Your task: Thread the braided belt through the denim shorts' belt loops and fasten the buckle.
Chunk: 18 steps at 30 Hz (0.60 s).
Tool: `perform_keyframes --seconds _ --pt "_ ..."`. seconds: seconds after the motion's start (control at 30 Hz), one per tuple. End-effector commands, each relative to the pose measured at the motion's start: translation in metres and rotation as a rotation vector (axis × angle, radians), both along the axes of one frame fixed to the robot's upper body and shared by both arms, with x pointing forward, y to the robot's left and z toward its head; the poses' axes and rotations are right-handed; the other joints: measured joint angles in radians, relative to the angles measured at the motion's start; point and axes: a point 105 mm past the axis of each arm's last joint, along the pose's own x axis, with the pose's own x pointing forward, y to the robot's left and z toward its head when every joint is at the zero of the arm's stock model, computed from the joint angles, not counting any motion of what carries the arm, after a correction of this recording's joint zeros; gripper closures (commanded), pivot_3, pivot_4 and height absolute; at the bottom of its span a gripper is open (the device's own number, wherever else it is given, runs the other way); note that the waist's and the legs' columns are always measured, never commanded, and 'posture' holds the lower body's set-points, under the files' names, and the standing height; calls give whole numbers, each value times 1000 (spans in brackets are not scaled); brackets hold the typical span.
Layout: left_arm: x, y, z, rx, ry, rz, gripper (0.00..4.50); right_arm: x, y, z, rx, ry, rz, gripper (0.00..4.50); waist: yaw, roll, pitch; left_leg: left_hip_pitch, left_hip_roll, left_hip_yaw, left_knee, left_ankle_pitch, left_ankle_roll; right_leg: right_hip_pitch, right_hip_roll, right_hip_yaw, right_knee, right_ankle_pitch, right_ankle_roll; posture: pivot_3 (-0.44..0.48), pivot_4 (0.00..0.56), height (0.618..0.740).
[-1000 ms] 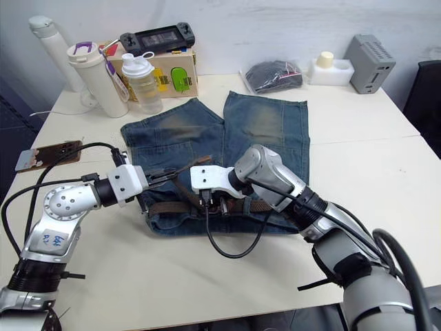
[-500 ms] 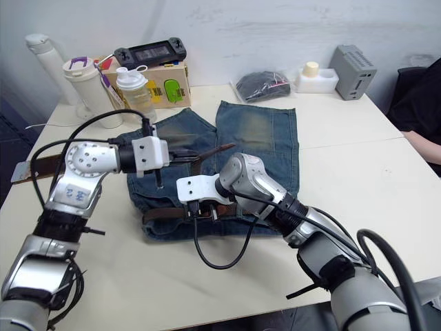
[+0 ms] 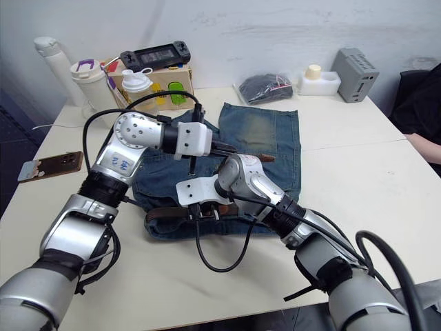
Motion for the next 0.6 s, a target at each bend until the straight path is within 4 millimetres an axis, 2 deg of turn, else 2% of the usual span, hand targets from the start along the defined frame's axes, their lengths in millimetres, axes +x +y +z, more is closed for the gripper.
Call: perform_keyframes --seconds 0.03,0.23,0.4,0.6 --pt "-60 -51 143 -386 -402 -268 4500 -61 -21 -117 -261 375 14 4441 9 1 0 0 0 0 0 0 0 0 0 0 -1 0 0 0 150 682" --pt "-67 -71 161 -410 -449 -323 4500 -63 -18 -119 -258 385 17 4441 20 1 -1 1 -1 -2 0 0 1 5 0 -1 -4 1 2 0 150 682" --pt "-67 -73 175 -439 -465 -326 4500 -63 -19 -119 -257 389 16 4441 22 2 -1 1 -4 -8 0 1 2 8 0 -3 -5 1 3 0 150 682" --pt "-64 -71 180 -455 -474 -308 4500 -64 -19 -120 -258 392 15 4441 22 6 -3 2 -5 -14 -1 1 2 12 0 -3 -10 2 4 0 150 682"
